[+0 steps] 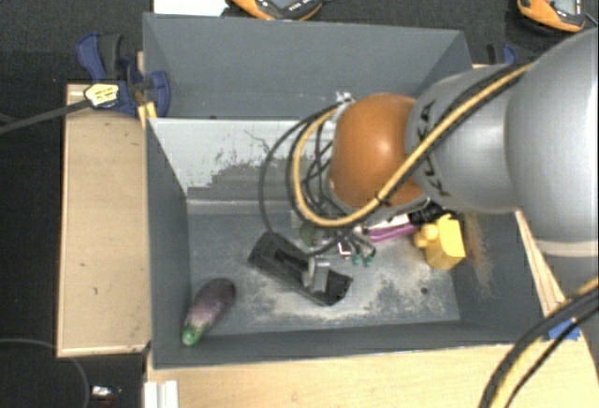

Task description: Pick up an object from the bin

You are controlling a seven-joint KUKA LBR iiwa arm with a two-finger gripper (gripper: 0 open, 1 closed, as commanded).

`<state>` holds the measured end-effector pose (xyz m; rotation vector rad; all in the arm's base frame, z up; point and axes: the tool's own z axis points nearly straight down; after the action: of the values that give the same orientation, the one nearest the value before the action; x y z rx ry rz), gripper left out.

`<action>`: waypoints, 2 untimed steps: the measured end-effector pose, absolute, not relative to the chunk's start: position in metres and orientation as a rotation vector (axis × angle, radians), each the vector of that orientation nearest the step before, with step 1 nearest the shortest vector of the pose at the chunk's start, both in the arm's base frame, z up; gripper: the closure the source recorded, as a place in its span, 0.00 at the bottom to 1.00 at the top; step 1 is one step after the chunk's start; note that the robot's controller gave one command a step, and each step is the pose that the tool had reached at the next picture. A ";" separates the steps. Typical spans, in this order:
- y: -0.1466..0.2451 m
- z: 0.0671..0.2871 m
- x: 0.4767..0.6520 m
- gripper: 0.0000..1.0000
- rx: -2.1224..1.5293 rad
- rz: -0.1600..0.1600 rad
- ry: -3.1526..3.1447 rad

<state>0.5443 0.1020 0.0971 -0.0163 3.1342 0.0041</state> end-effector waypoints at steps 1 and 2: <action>0.103 0.159 0.498 0.00 0.024 0.006 3.125; 0.120 0.100 0.504 0.00 0.196 0.005 3.129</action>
Offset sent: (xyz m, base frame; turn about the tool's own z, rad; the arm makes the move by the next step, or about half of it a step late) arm -0.0411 0.0184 0.0029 0.1362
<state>0.5036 0.1205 0.1000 0.1965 3.1295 0.0047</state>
